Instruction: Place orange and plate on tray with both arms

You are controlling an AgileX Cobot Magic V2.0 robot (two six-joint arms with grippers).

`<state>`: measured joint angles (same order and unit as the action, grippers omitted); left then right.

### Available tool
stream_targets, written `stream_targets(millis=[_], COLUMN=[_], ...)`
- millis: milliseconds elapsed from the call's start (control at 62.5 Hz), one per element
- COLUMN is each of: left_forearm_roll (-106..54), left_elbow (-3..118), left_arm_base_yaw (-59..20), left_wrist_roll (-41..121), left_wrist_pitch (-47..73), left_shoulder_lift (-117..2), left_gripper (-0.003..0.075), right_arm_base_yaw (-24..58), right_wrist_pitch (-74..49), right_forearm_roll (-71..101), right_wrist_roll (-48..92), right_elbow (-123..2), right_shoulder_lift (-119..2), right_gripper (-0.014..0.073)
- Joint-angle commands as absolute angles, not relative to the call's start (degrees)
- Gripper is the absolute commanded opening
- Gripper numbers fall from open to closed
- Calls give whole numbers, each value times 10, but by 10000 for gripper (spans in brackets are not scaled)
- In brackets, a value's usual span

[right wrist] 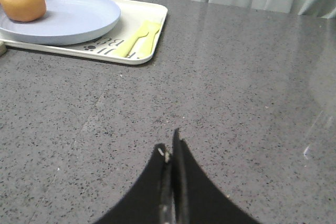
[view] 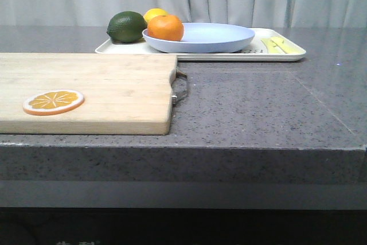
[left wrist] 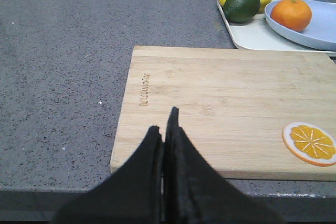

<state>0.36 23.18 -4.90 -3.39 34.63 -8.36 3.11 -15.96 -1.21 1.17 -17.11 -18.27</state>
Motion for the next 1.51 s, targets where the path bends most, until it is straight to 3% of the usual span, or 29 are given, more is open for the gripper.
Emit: stream_targets(millis=[0, 496, 785, 1265, 1489], left_forearm_roll=[0, 3, 8, 8, 8], left_elbow=[245, 243, 148, -1, -3], left_arm_base_yaw=[-48, -48, -8, 17, 17], left_wrist_roll=[-37, -37, -37, -38, -38], left_wrist_pitch=[297, 289, 214, 102, 84], left_shoulder_lift=[-90, -89, 18, 15, 14], left_gripper=[-17, -17, -17, -17, -17], right_arm_base_yaw=[27, 27, 27, 27, 27], right_wrist_pitch=[-112, -112, -112, -113, -113], right_forearm_roll=[-16, -16, -16, -16, -16], right_wrist_roll=[16, 16, 16, 16, 16], right_elbow=[-186, -186, -186, -186, -186], right_shoulder_lift=[-185, -185, -185, -185, -185], right_gripper=[-61, -61, -61, -61, -61])
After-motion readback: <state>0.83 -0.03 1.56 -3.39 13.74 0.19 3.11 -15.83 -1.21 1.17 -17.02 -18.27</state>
